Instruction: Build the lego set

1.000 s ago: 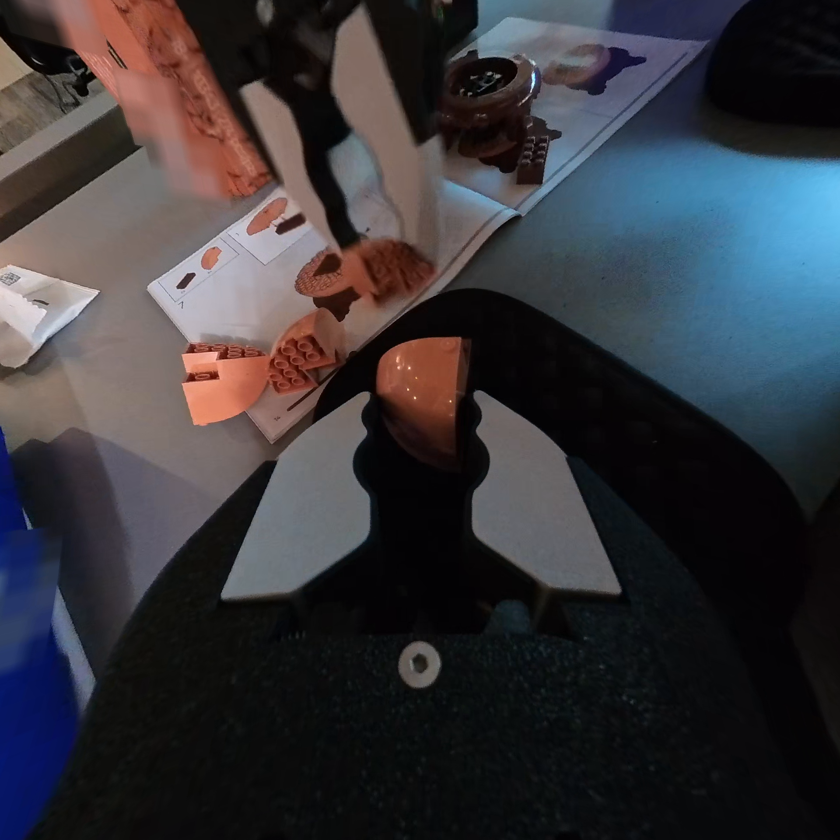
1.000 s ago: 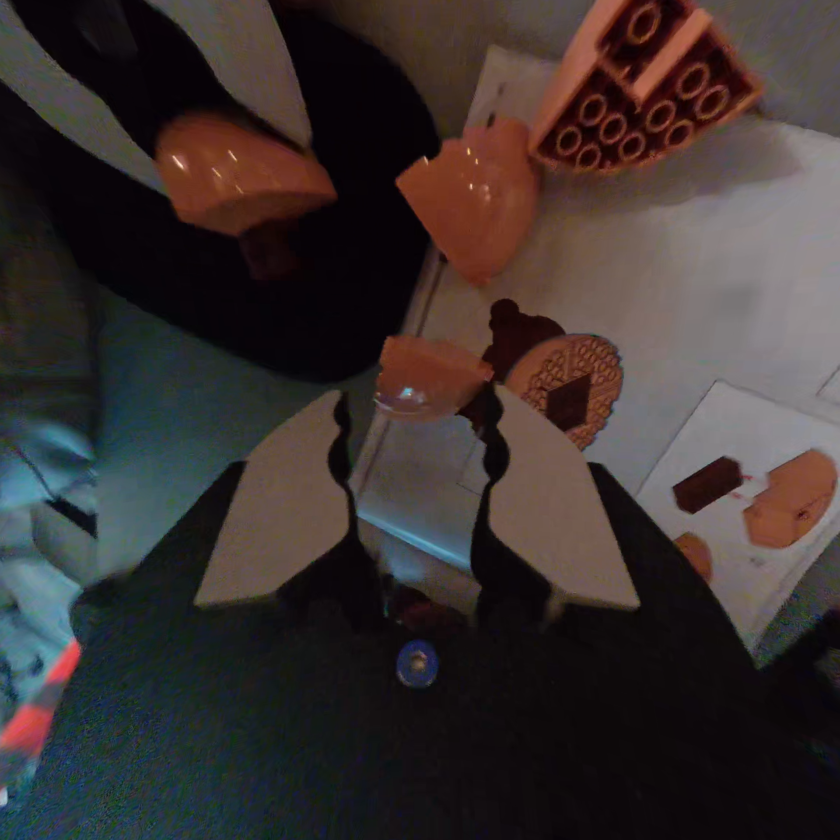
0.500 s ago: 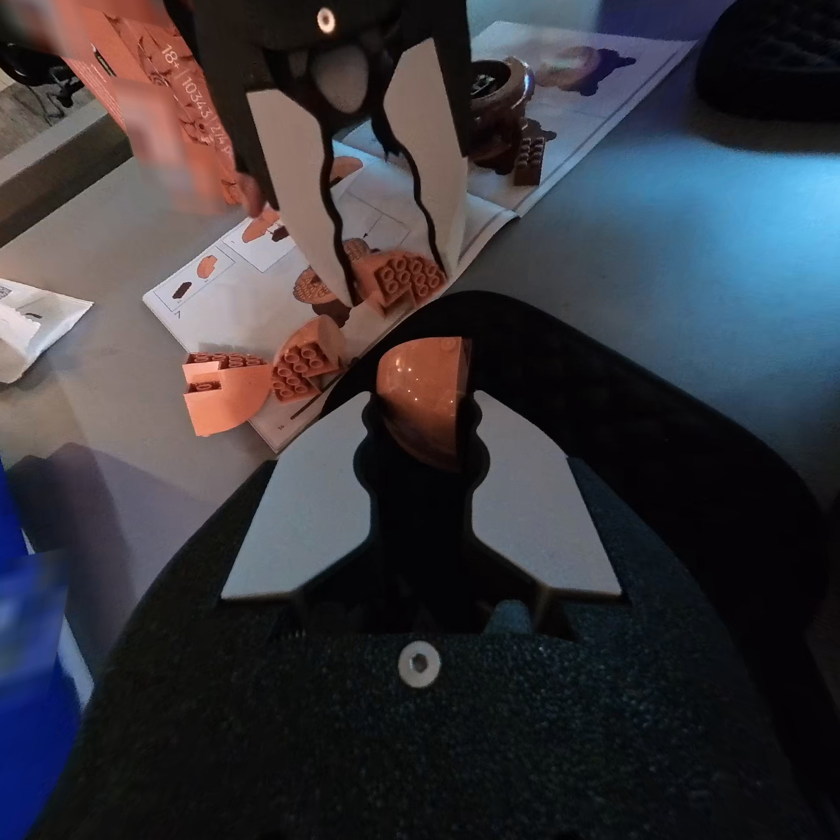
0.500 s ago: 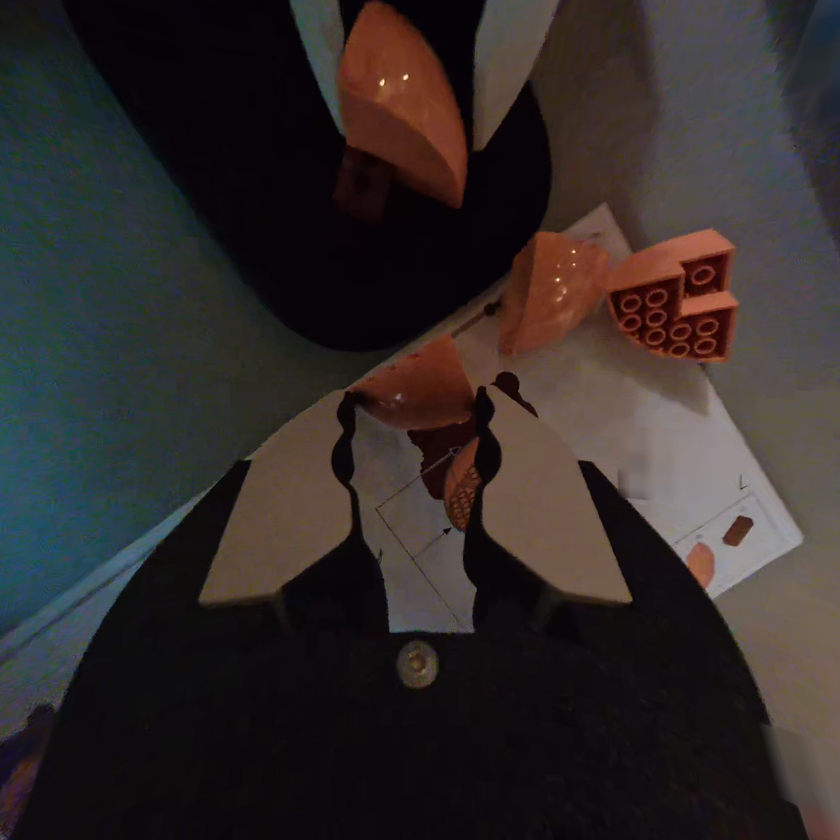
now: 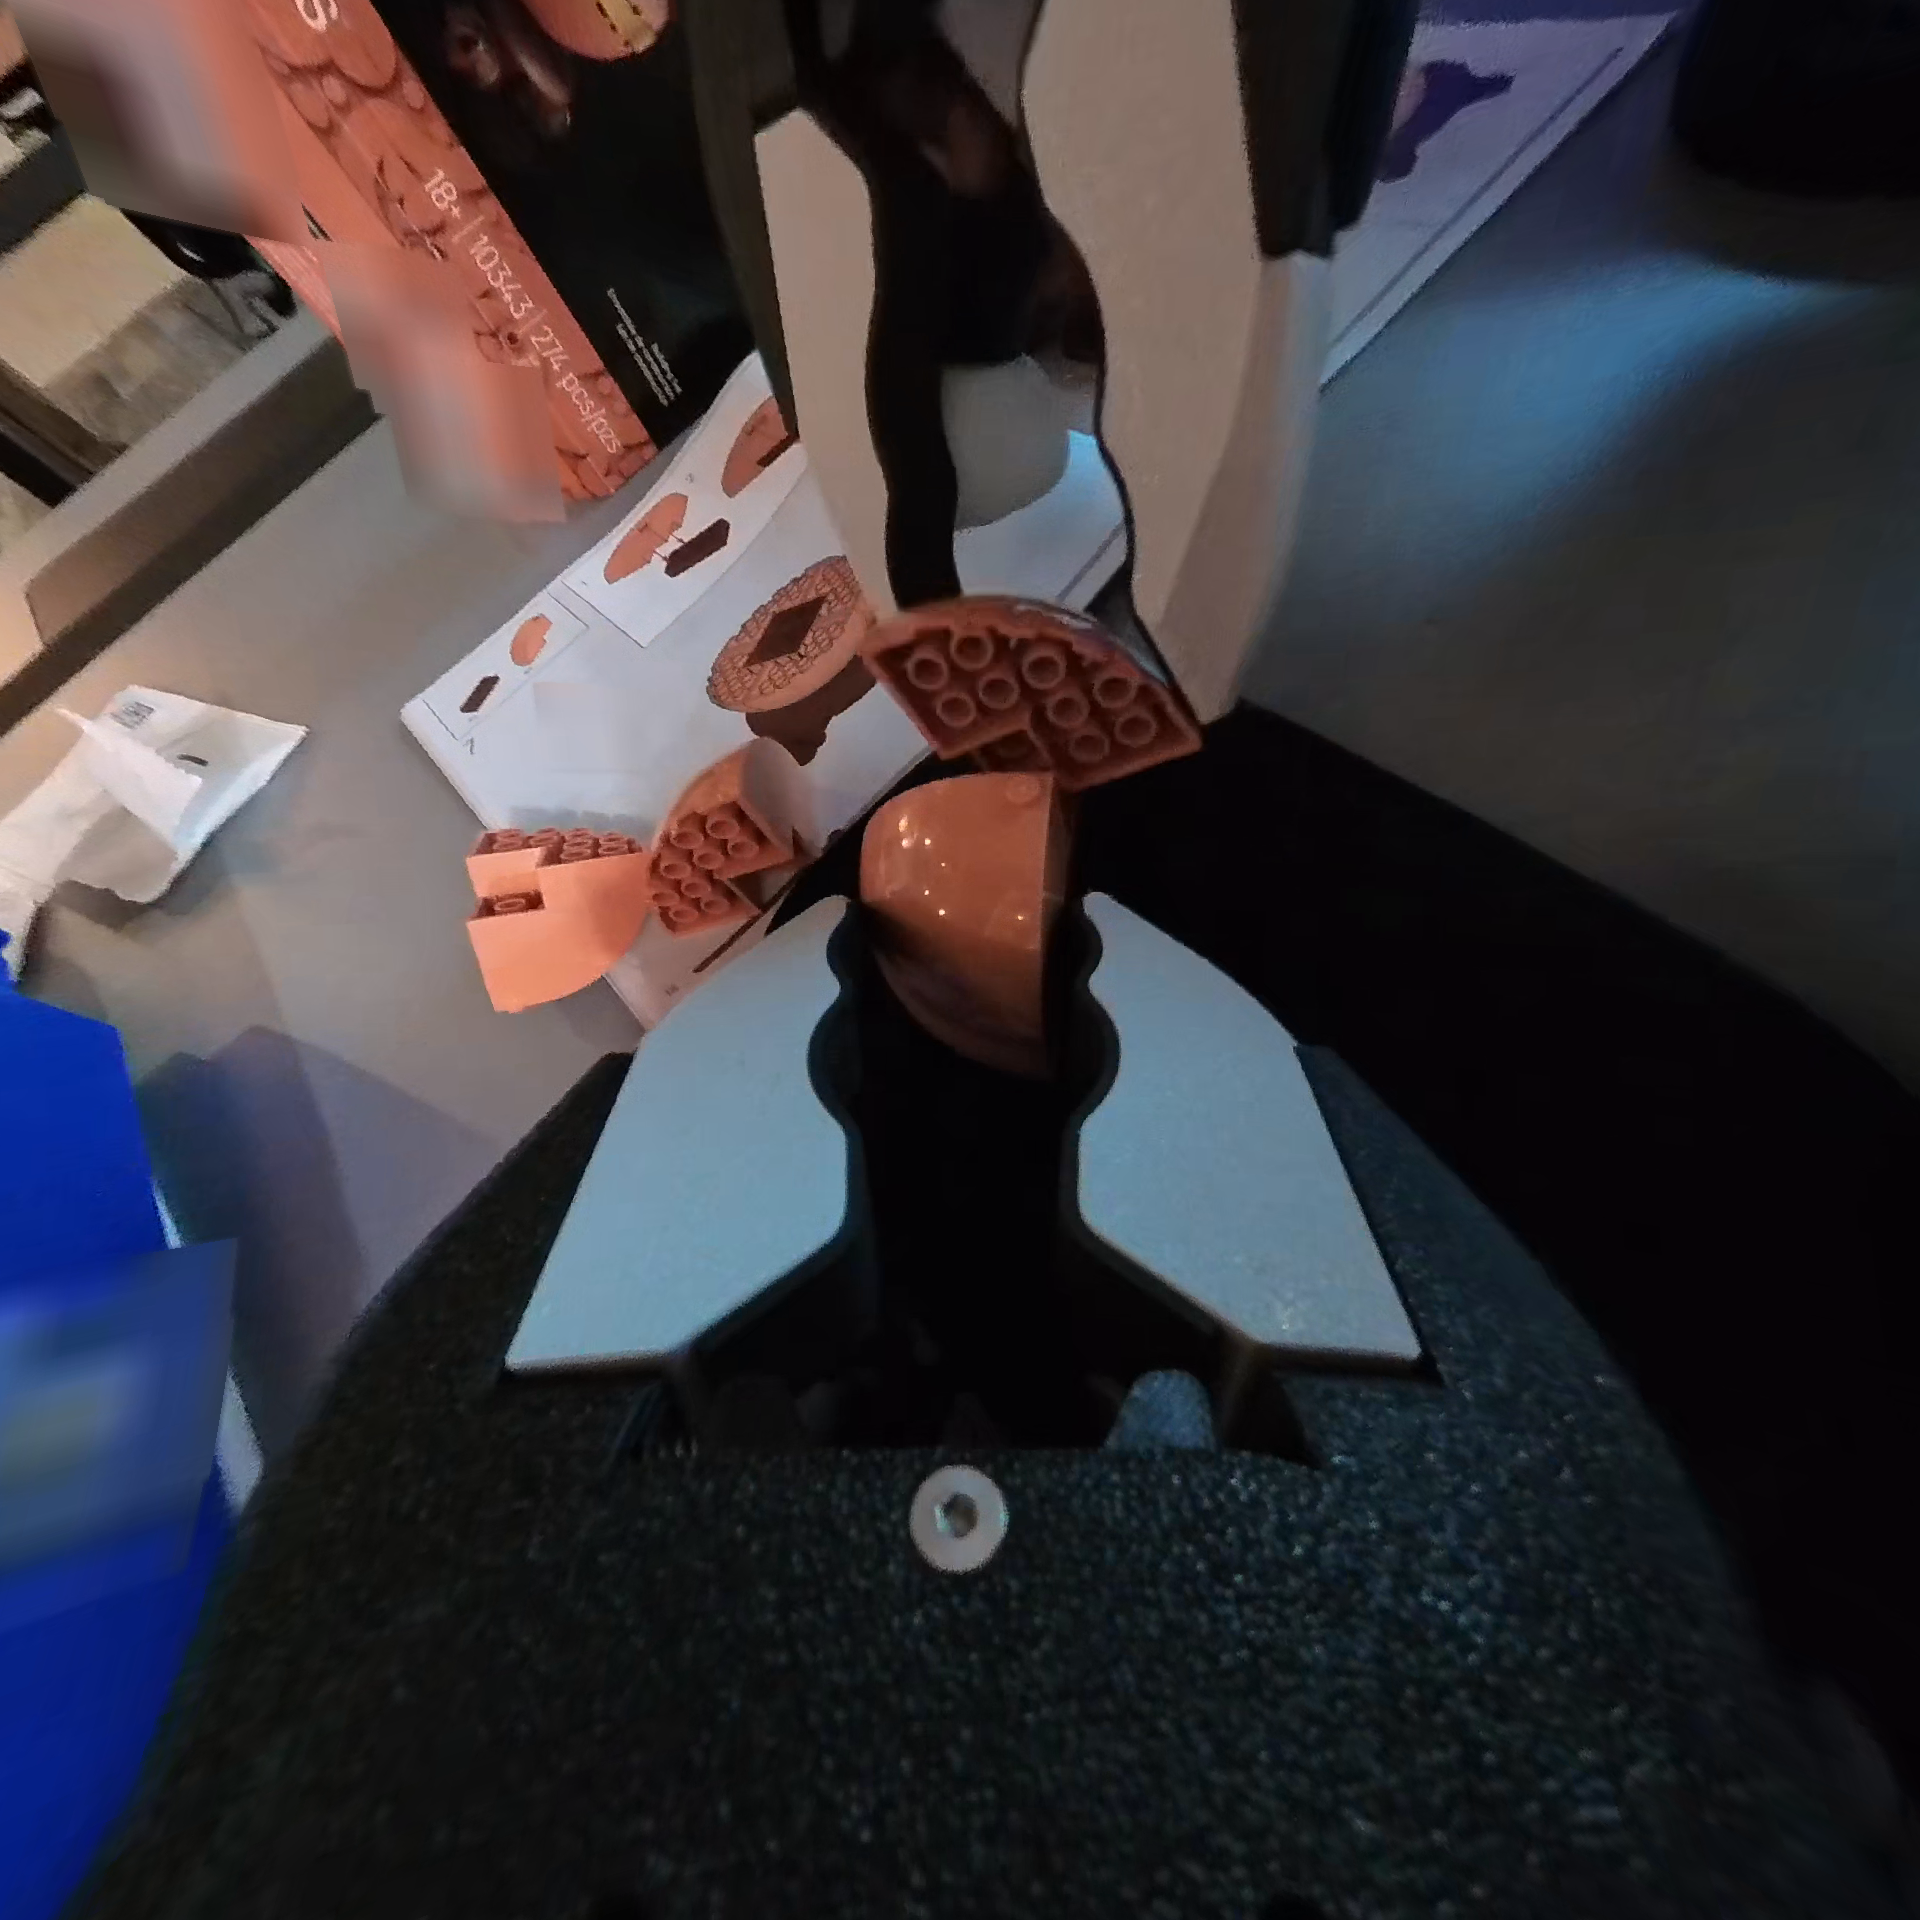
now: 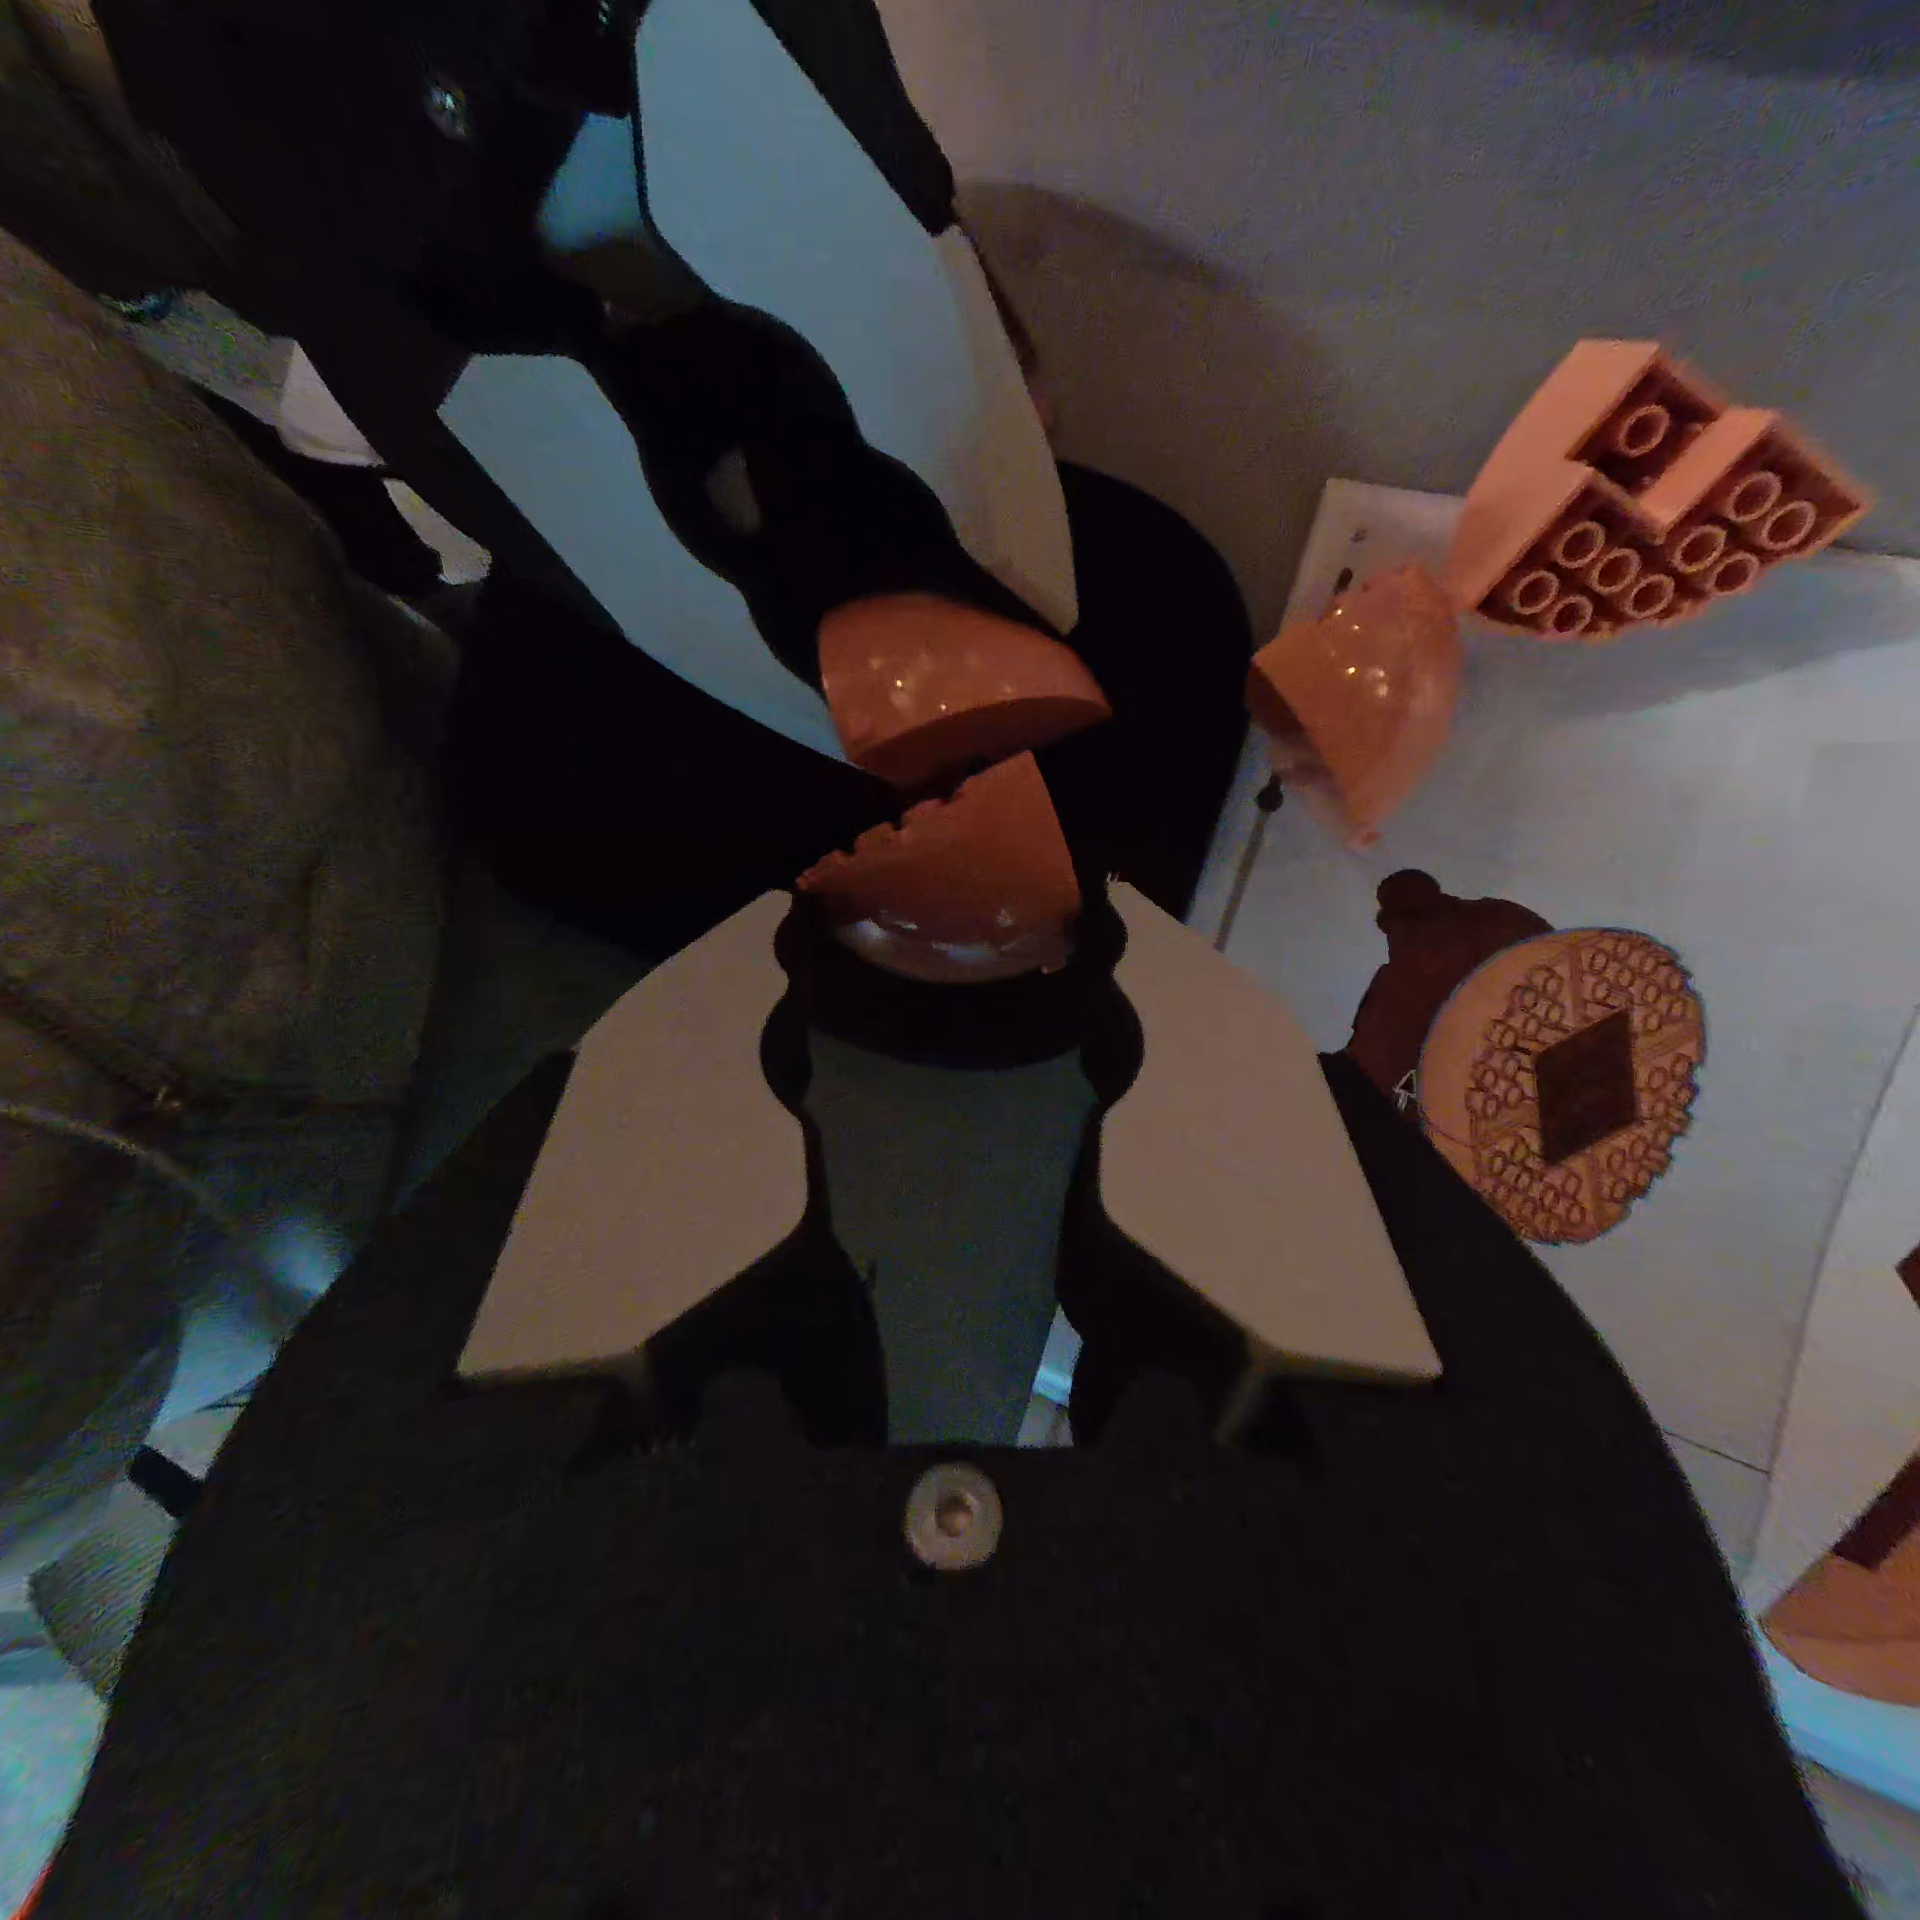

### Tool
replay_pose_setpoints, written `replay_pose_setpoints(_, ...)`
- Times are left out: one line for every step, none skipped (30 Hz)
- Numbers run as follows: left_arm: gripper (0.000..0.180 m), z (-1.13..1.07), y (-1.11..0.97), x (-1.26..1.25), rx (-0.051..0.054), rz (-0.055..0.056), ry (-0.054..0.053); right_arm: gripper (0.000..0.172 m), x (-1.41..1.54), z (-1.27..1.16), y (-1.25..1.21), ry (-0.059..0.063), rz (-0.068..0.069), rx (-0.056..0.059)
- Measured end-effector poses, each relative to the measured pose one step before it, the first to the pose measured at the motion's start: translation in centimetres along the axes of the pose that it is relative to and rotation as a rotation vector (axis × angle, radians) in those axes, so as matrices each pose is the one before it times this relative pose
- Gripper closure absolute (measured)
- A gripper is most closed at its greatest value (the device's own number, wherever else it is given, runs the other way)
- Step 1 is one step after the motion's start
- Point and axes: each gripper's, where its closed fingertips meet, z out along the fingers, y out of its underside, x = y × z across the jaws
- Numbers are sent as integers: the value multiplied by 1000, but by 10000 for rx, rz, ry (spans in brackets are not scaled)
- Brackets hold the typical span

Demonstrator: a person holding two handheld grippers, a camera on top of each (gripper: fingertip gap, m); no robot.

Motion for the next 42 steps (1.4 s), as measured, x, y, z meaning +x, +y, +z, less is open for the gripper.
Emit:
replay_pose_setpoints(144, -21, -10, -3, 9, 61, -54, 123, -84, -79, 143, 77, -123, -245)
replay_pose_setpoints(144, -10, 2, 0, 0, 18, -24, 123, -66, -104, 102, 153, -164, -227)
replay_pose_setpoints(144, -2, 8, -16, -4, -29, 4, 123, 28, -116, 22, 238, -184, -173)
replay_pose_setpoints(144, 6, 9, -38, -11, -73, 16, 123, 41, -102, 26, 259, -233, -154)
replay_pose_setpoints(144, 14, 20, -75, -26, -116, 0, 123, 161, -42, 50, 298, -187, -115)
replay_pose_setpoints(144, 19, 10, -116, -19, -113, -30, 124, 148, 46, 51, 218, -67, -82)
replay_pose_setpoints(144, 8, -2, -97, -12, -99, -33, 123, -155, 125, 32, -38, -9, -47)
replay_pose_setpoints(144, 13, -25, -87, 1, -127, -32, 123, -164, 130, -78, -75, 25, 33)
replay_pose_setpoints(144, -17, -107, -29, 42, -153, -5, 123, 95, 109, -68, 115, 48, 12)
replay_pose_setpoints(144, -27, -127, -33, 59, -149, 0, 124, 216, 34, 33, 200, -31, -73)
replay_pose_setpoints(144, -37, -103, 52, 58, -92, 50, 123, 79, -14, 0, 131, -135, -65)
replay_pose_setpoints(144, -34, -60, 34, 43, -35, 22, 123, -58, -52, -121, 37, -130, 22)
replay_pose_setpoints(144, -34, -12, -16, 21, 13, -10, 124, -245, -72, -87, -142, -23, 6)
replay_pose_setpoints(144, -22, 26, -37, 2, 32, -34, 123, -311, -101, -73, -254, 97, 17)
replay_pose_setpoints(144, -39, 45, -159, -3, 78, -123, 124, -187, -167, -136, -230, 224, 115)
replay_pose_setpoints(144, -48, 78, -224, -5, 152, -180, 123, -132, -224, -49, -268, 374, 103)
replay_pose_setpoints(144, -46, 92, -80, -2, 252, -109, 123, -112, -240, 138, -341, 475, -14)
replay_pose_setpoints(144, -56, 53, 67, 14, 313, -42, 123, 121, -254, 163, -217, 451, -48)
replay_pose_setpoints(144, -33, 92, 54, -25, 250, -79, 123, 336, -263, 148, -29, 235, -47)
replay_pose_setpoints(144, 4, 110, 97, -62, 158, -48, 123, 324, -235, 171, 64, -109, -97)
replay_pose_setpoints(144, -30, -16, 63, 1, 68, -36, 123, 241, -171, 97, 144, -463, -97)
replay_pose_setpoints(144, -56, -45, 73, 18, -17, 47, 123, 98, -120, -34, 156, -756, -77)
replay_pose_setpoints(144, -81, -20, 108, 6, -135, 164, 123, -19, -84, -155, 191, -1078, -73)
replay_pose_setpoints(144, -135, -21, 91, 9, -271, 222, 123, 249, -106, -292, 482, -1376, -65)
replay_pose_setpoints(144, -240, -13, -14, -13, -372, 224, 123, 71, -76, -351, 468, -1777, -82)
replay_pose_setpoints(144, -385, -69, -60, 13, -414, 269, 123, -337, 21, -617, 281, -1970, 80)
replay_pose_setpoints(144, -519, -106, -153, 13, -461, 260, 124, 32, 130, -815, 484, -1798, 148)
replay_pose_setpoints(144, -620, -46, -178, -43, -463, 281, 124, 326, 325, -457, 478, -1509, -135)
replay_pose_setpoints(144, -677, 18, -309, -87, -469, 176, 123, 333, 441, -32, 301, -1165, -394)
replay_pose_setpoints(144, -688, 51, -514, -80, -441, -20, 123, 180, 540, 203, 109, -988, -509)
replay_pose_setpoints(144, -671, 116, -431, -82, -339, -17, 123, 397, 552, 408, 283, -986, -577)
replay_pose_setpoints(144, -605, 127, -336, -34, -248, -26, 122, 310, 520, 392, 282, -933, -510)
replay_pose_setpoints(144, -494, 78, -313, 49, -168, -99, 112, 316, 407, 263, 295, -646, -353)
replay_pose_setpoints(144, -382, 114, -243, 62, -87, -119, 105, 271, 127, 66, 237, -284, -166)
replay_pose_setpoints(144, -269, 203, -108, 1, -54, -88, 102, 475, -228, -260, 333, 79, 112)
replay_pose_setpoints(144, -153, 266, 40, -44, -32, -32, 99, 650, -447, -391, 447, 369, 242)
replay_pose_setpoints(144, -61, 257, 152, -41, 20, 20, 99, 401, -557, -330, 269, 626, 239)
replay_pose_setpoints(144, 31, 243, 156, -49, 64, 18, 100, 300, -567, -81, 223, 963, 158)
replay_pose_setpoints(144, 109, 278, 109, -83, 76, -4, 106, 316, -541, 75, 242, 1389, 208)
replay_pose_setpoints(144, 199, 342, 97, -136, 101, 33, 110, 177, -442, 78, 152, 1819, 345)
replay_pose_setpoints(144, 251, 322, 157, -128, 138, 103, 112, 42, -364, 134, 41, 2048, 386)
replay_pose_setpoints(144, 269, 251, 170, -105, 134, 122, 114, -4, -302, 67, -56, 2175, 412)
